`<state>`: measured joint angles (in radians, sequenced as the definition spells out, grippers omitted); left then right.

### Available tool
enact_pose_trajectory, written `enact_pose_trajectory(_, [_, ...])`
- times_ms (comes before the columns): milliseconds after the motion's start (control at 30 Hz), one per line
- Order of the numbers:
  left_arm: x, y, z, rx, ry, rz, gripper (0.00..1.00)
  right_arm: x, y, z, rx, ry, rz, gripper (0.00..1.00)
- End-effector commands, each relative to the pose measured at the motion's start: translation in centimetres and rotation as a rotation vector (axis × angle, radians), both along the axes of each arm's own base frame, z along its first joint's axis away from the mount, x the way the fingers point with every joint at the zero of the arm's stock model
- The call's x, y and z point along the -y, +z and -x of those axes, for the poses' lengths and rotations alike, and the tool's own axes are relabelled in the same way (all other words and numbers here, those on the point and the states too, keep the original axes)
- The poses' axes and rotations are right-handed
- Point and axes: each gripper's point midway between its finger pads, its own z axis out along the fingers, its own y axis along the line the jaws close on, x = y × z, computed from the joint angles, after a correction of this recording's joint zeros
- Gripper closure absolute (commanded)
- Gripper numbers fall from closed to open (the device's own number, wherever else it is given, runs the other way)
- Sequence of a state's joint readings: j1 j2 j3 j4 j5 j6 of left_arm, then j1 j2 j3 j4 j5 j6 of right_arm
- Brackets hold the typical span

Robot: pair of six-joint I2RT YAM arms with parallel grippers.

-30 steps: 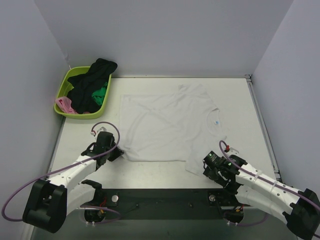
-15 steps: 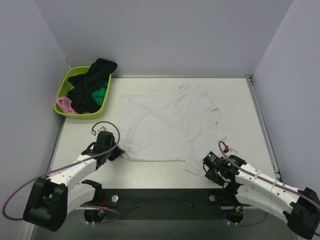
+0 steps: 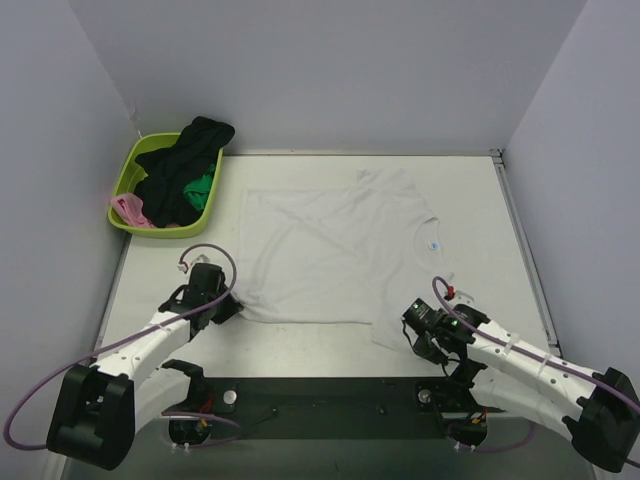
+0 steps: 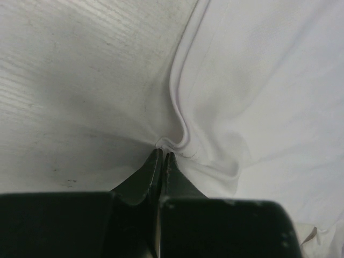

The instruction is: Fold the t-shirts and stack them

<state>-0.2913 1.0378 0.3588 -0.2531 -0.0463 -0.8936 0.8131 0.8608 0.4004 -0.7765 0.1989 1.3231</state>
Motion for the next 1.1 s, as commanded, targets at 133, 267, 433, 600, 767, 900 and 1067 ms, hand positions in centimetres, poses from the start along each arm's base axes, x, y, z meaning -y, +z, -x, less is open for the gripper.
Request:
enact_pose_trajectory(133, [-1.6,2.6,0.5,0.008,0.011,-0.049,1.00,0.4,6.1,-3.7,0.191,0.070,0.058,1.00])
enact_pose_trajectory(267, [-1.8,4.5,-0.4,0.051,0.020,-0.038,1.00,0.5,9.3,-5.7,0.294,0.083,0.083,1.00])
enact_pose_trajectory(433, [-2.0,6.3,-1.6,0.087,0.028,-0.022,1.00,1.1,11.3,-6.9,0.356,0.077,0.113,1.00])
enact_pose_trajectory(600, [-2.2,7.6,-3.0,0.113,0.041,-0.023,1.00,2.5,12.5,-7.7,0.396,0.054,0.149,1.00])
enact_pose_trajectory(767, [-2.2,8.6,-4.2,0.135,0.050,-0.025,1.00,3.6,13.4,-8.2,0.407,0.023,0.151,1.00])
enact_pose_trajectory(900, [-2.1,9.2,-5.4,0.151,0.052,-0.027,1.00,4.2,14.2,-8.9,0.432,0.000,0.140,1.00])
enact_pose_trajectory(1067, [-1.7,9.9,-7.0,0.159,0.046,-0.018,1.00,3.8,14.9,-10.2,0.427,0.012,0.147,1.00])
